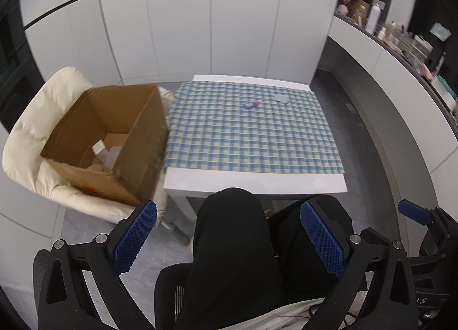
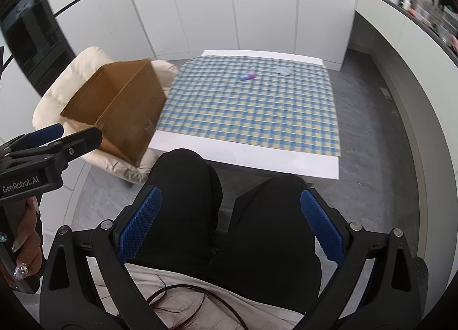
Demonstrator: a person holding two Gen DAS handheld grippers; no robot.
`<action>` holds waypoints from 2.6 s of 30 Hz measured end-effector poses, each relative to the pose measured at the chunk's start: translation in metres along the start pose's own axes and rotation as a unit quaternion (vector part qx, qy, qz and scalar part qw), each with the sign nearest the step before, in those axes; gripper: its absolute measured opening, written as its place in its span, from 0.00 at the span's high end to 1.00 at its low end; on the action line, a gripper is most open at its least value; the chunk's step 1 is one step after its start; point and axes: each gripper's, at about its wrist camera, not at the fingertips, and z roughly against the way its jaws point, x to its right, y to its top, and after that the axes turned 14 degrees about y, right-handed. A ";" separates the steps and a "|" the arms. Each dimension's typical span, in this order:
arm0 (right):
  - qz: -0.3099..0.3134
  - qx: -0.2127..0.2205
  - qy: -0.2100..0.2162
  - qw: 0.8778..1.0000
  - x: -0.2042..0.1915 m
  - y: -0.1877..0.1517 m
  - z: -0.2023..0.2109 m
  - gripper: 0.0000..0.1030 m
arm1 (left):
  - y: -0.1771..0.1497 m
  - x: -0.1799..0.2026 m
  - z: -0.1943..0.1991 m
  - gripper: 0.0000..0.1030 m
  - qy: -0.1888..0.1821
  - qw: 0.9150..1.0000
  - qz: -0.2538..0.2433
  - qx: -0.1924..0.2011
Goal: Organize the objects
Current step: 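Move both open tools over the checked cloth toward the bottle and blue object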
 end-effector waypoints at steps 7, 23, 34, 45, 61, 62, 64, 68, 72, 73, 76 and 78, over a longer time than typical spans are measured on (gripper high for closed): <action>-0.033 0.006 -0.013 0.999 0.027 -0.009 0.009 0.03 | 0.005 0.025 -0.001 0.02 -0.012 1.000 -0.025 0.000; -0.079 0.007 -0.039 0.996 0.070 -0.005 0.007 0.03 | 0.021 0.056 -0.018 0.02 -0.024 0.998 -0.053 -0.003; -0.086 0.026 -0.046 0.995 0.095 0.041 -0.022 0.03 | 0.056 0.072 -0.058 0.02 0.001 0.998 -0.065 0.007; -0.094 0.020 -0.074 0.993 0.134 0.100 -0.088 0.03 | 0.105 0.083 -0.121 0.02 0.001 0.999 -0.032 -0.011; -0.099 0.019 -0.084 0.991 0.190 0.175 -0.192 0.03 | 0.179 0.111 -0.222 0.02 0.026 0.999 -0.015 -0.016; -0.101 0.021 -0.086 0.991 0.196 0.180 -0.198 0.03 | 0.183 0.112 -0.228 0.02 0.025 0.999 -0.013 -0.016; -0.109 0.024 -0.086 0.990 0.207 0.187 -0.207 0.03 | 0.191 0.114 -0.241 0.02 0.028 0.999 -0.009 -0.016; -0.123 0.023 -0.089 0.988 0.228 0.198 -0.231 0.03 | 0.203 0.119 -0.271 0.02 0.030 0.999 -0.003 -0.025; -0.122 0.016 -0.094 0.988 0.244 0.209 -0.261 0.03 | 0.211 0.124 -0.305 0.02 0.035 0.999 -0.003 -0.035; -0.121 0.014 -0.094 0.988 0.248 0.212 -0.268 0.03 | 0.212 0.126 -0.315 0.02 0.036 0.999 -0.003 -0.039; -0.116 0.006 -0.094 0.989 0.257 0.219 -0.292 0.03 | 0.214 0.127 -0.343 0.02 0.037 0.998 0.003 -0.052; -0.110 0.005 -0.095 0.989 0.264 0.224 -0.310 0.03 | 0.216 0.130 -0.359 0.02 0.039 0.997 0.005 -0.060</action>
